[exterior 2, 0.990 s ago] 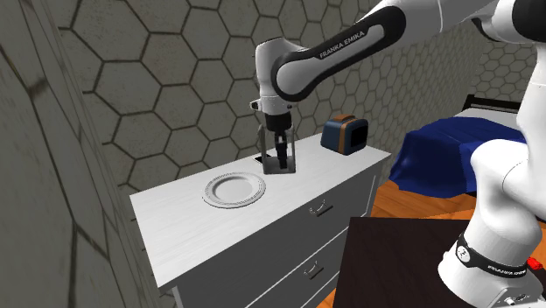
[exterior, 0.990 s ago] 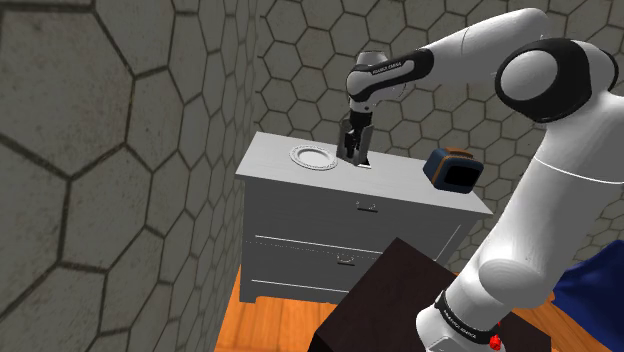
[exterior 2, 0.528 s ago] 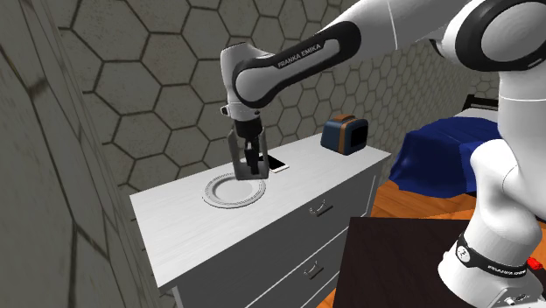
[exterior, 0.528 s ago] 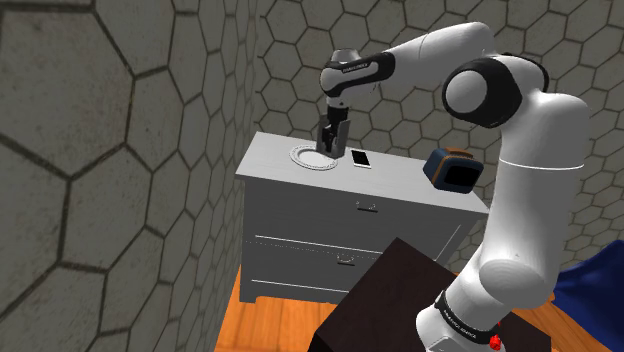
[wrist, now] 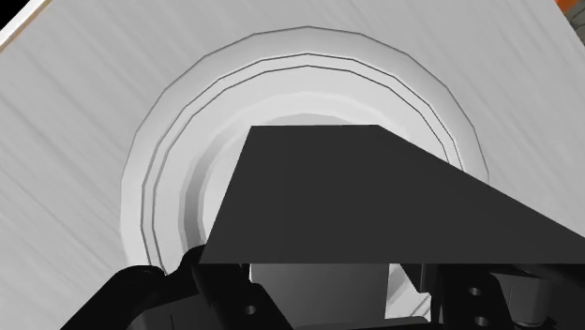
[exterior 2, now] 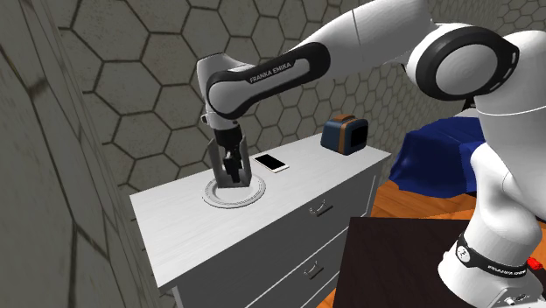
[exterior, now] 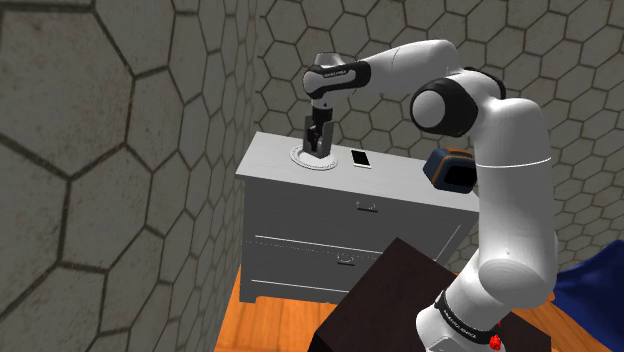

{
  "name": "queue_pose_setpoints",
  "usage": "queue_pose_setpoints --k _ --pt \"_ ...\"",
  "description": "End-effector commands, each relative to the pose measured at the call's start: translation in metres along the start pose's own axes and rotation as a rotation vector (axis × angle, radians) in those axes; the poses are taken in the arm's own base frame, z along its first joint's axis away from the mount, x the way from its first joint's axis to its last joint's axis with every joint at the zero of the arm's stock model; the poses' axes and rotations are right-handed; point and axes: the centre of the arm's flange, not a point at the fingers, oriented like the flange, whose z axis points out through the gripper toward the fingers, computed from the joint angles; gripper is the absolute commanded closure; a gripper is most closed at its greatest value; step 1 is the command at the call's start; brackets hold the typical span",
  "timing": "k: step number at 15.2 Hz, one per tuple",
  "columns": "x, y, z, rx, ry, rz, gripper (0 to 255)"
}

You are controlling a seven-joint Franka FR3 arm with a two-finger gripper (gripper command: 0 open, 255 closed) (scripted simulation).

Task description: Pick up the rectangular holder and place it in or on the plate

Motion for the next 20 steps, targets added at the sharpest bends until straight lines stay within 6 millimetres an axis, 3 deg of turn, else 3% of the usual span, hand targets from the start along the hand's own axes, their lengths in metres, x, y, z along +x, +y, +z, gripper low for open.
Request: queue_pose_setpoints --k 1,9,10,15,19,20 --pt "0.003 -0.001 0.010 0.000 0.001 0.000 255" --pt "0.003 -0.001 0.016 0.000 0.001 0.000 255" --pt "0.003 -0.001 0.016 0.000 0.001 0.000 0" --pt "0.003 -0.001 0.016 0.000 0.001 0.000 0" --pt "0.003 -0.001 -0.034 0.000 0.001 0.000 0" --pt "0.003 -0.001 -0.034 0.000 0.001 0.000 0"
